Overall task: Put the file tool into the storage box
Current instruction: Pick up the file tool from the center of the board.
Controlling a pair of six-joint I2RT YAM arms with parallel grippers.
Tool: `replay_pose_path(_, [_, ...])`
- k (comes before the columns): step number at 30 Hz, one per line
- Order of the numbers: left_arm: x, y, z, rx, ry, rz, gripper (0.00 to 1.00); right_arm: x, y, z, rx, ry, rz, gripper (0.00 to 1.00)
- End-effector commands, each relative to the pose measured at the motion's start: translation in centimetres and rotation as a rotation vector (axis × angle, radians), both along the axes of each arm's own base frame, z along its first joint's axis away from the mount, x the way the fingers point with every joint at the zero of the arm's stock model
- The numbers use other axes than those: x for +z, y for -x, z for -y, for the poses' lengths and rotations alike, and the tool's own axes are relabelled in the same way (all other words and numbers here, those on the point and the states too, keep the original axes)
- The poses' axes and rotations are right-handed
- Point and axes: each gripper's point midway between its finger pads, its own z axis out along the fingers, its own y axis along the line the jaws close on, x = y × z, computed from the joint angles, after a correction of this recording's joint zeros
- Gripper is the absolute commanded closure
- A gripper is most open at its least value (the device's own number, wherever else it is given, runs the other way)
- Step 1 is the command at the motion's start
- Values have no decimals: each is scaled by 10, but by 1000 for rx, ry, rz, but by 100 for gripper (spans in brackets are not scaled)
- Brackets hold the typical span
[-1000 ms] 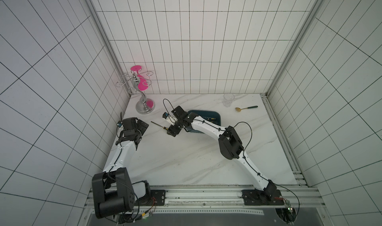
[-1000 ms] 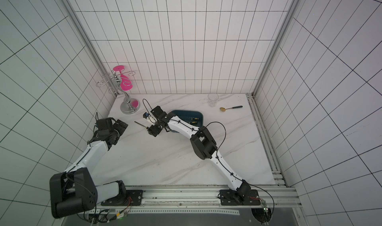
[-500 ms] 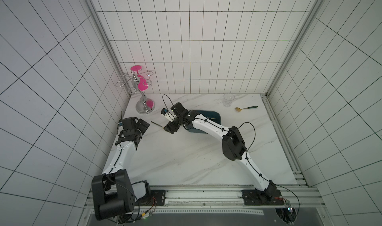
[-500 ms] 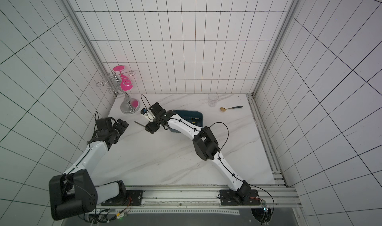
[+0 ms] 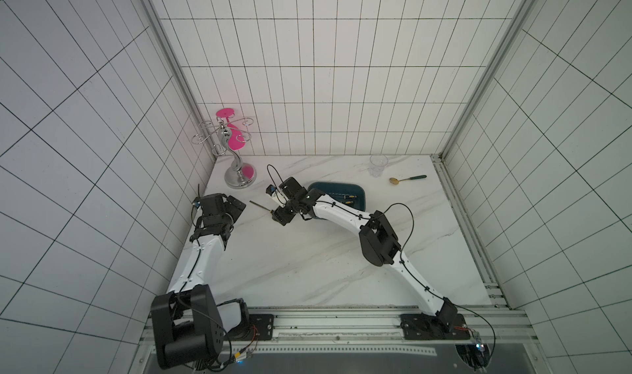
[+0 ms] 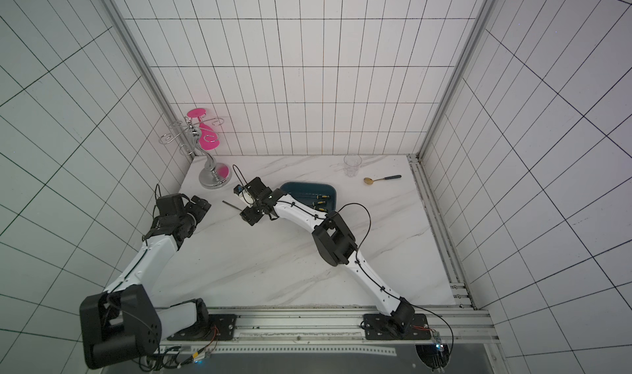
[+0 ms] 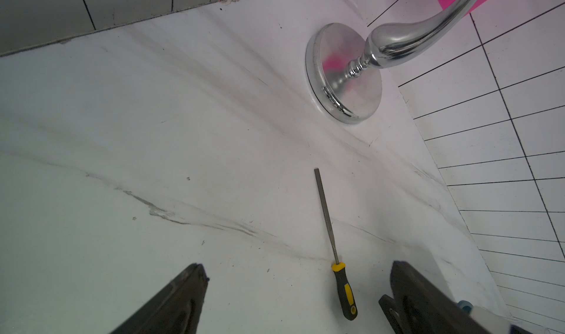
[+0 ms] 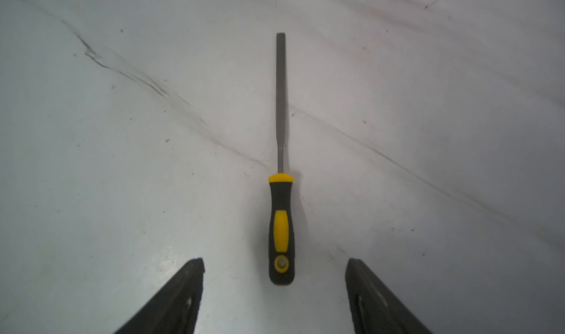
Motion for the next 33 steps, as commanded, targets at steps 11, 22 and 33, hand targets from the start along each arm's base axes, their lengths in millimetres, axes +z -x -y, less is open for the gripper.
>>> replay_pose_path(11, [5,1,7,-34,17,47,2,-29,-1,-4,-23,24,-19,40])
replay_pose_path(22, [-3,7,11,-54,15,40,2,-35,0,-5,-9,25,-19,59])
replay_pose_path(33, [0,5,13,-69,16,49,2,-13,-1,-9,-3,-23,10,74])
